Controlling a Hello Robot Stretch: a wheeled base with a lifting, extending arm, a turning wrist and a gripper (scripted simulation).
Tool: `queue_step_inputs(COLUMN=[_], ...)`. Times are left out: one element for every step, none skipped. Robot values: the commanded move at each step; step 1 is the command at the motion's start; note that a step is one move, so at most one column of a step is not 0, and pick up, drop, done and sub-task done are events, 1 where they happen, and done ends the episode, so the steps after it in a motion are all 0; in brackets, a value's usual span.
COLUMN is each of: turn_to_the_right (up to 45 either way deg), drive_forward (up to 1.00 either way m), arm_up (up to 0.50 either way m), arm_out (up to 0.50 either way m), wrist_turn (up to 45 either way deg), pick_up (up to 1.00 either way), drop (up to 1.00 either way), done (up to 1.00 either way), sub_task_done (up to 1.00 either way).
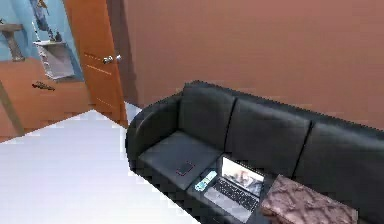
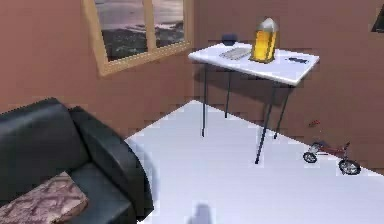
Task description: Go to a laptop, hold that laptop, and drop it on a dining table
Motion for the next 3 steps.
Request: queue_step_inputs(turn_to_the_right=[-45.0, -27.0, 0.0], drive_forward=[0.00, 0.00, 0.00], arm_up=[0.00, 0.00, 0.42], arm_out=[0.00, 0.00, 0.00], wrist_turn=[0.0, 0.0, 0.0], pick_up=[0.00, 0.00, 0.00], drop=[0.00, 0.00, 0.00], done=[0.00, 0.00, 0.00], sub_task_done=[0.00, 0.00, 0.00])
